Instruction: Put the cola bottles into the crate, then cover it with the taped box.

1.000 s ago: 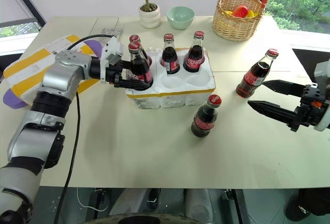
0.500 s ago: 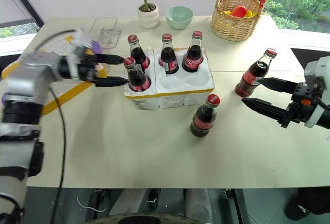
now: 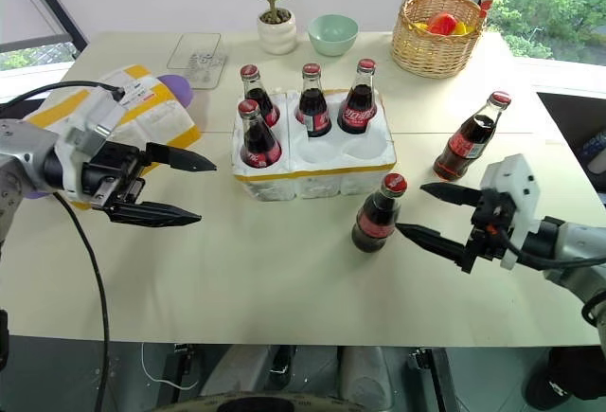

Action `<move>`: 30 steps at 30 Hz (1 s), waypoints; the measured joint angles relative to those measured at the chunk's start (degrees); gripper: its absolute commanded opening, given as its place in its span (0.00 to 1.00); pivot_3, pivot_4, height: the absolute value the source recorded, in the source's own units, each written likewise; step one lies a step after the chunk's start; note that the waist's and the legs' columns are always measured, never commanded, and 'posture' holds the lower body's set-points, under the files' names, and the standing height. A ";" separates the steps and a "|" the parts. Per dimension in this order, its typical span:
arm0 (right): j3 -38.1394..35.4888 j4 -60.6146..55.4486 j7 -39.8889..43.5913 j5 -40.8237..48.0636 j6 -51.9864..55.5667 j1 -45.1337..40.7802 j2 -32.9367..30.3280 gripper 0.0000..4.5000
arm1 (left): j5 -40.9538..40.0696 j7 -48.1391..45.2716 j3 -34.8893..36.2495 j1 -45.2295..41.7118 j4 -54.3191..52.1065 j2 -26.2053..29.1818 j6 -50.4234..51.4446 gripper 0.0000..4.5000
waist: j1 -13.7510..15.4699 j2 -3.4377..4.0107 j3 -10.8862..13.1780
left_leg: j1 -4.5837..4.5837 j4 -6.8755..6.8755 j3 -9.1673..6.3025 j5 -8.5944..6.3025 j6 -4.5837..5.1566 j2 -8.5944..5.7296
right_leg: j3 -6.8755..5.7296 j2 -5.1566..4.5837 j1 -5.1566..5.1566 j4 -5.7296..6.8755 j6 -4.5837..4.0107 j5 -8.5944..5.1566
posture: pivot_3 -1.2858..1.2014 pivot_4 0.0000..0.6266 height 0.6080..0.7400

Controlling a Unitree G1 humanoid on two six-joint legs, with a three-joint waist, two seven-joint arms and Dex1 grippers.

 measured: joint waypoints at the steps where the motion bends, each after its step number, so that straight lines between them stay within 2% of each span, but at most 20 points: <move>1: 0.23 -0.12 -0.02 -0.03 -0.30 0.03 0.23 1.00 | 0.38 0.06 -0.74 0.12 -0.03 -0.04 -0.64 0.98 | -0.02 0.00 0.00 | 0.00 -0.02 0.00 0.00 0.00 0.00 | 0.00 0.00 -0.02 0.00 0.00 0.00 | 0.52 0.24 0.94; 8: 4.34 0.38 0.88 -0.98 -2.07 0.74 0.67 1.00 | 0.69 0.62 -1.65 0.12 -0.34 -0.38 -1.54 0.98 | 0.04 0.00 0.00 | 0.00 -0.01 0.00 0.00 0.00 0.01 | 0.00 0.01 0.00 0.00 -0.01 0.00 | 0.52 0.24 0.94; 27: 19.06 10.34 -0.06 -5.66 -6.35 -9.35 9.37 1.00 | 0.27 3.38 -3.12 -0.68 -0.81 -1.32 -1.41 0.98 | 0.01 0.00 0.00 | 0.00 -0.01 -0.01 0.01 -0.02 0.01 | 0.00 0.04 -0.03 0.02 -0.01 0.01 | 0.52 0.24 0.94; 30: 20.32 11.30 -0.54 -5.84 -6.39 -10.05 10.29 0.83 | 0.25 3.91 -3.19 -1.03 -0.81 -1.54 -1.41 1.00 | 0.06 0.00 0.00 | 0.00 -0.02 -0.01 0.01 -0.02 0.00 | 0.00 0.04 -0.05 0.02 -0.01 0.01 | 0.52 0.24 0.94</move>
